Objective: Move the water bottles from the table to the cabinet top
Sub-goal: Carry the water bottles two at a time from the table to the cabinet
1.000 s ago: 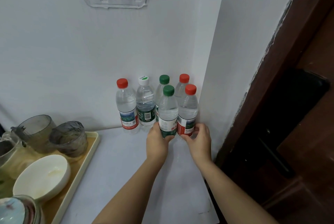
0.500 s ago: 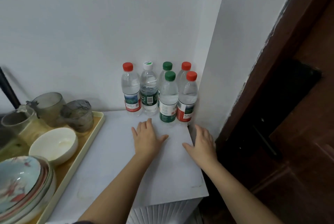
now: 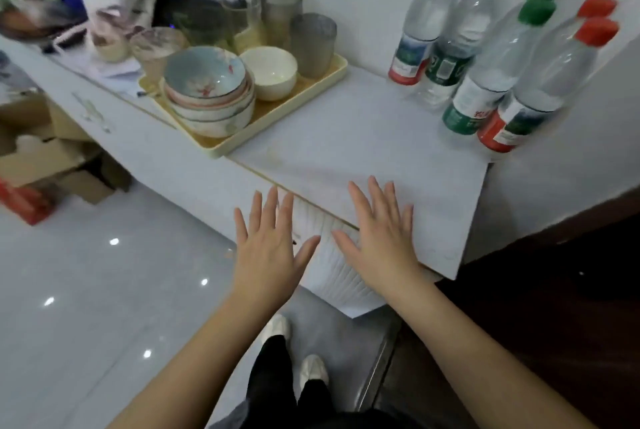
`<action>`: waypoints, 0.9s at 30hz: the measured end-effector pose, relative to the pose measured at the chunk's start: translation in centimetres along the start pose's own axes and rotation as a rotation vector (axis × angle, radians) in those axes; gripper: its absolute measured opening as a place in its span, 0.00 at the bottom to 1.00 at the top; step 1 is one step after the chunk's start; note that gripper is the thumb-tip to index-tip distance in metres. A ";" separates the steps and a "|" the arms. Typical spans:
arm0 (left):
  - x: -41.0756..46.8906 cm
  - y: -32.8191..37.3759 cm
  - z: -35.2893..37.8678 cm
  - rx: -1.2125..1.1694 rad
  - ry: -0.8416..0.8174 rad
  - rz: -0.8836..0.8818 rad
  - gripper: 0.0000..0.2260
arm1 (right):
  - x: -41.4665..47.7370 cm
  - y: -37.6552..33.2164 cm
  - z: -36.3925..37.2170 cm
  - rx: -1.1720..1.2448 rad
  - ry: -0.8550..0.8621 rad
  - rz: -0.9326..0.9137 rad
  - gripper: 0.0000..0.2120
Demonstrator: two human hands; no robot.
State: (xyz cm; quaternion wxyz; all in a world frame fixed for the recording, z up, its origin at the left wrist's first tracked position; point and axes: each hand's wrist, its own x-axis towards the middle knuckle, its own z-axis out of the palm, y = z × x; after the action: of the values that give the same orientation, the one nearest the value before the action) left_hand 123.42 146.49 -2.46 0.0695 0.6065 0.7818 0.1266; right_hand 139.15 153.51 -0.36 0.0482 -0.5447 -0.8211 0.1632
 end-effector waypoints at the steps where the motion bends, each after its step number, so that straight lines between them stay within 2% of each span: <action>1: -3.7 -2.3 0.3 0.034 -0.015 -0.129 0.36 | -1.0 -2.3 1.8 -0.030 -0.081 -0.129 0.35; 4: -9.9 -5.7 0.7 0.048 -0.068 -0.326 0.36 | -2.7 -5.6 5.0 -0.134 -0.152 -0.372 0.35; 8: -11.1 -7.0 0.1 0.045 -0.128 -0.379 0.37 | -2.0 -6.7 6.0 -0.206 -0.181 -0.432 0.35; 14: -22.2 -10.0 1.8 -0.052 -0.129 -0.769 0.34 | -6.5 -13.0 11.2 -0.368 -0.473 -0.696 0.36; 20: -30.6 -12.7 2.1 -0.152 -0.116 -1.075 0.33 | -11.5 -19.9 15.9 -0.531 -0.632 -0.944 0.36; 27: -39.8 -16.9 2.0 -0.246 -0.130 -1.306 0.33 | -18.5 -28.3 21.0 -0.667 -0.738 -1.163 0.35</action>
State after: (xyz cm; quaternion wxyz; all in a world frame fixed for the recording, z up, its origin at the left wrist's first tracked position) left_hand 118.31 104.31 -10.94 0.2479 0.0023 0.9625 0.1100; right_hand 116.35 122.12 -9.22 -0.3182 0.0794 -0.9443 0.0264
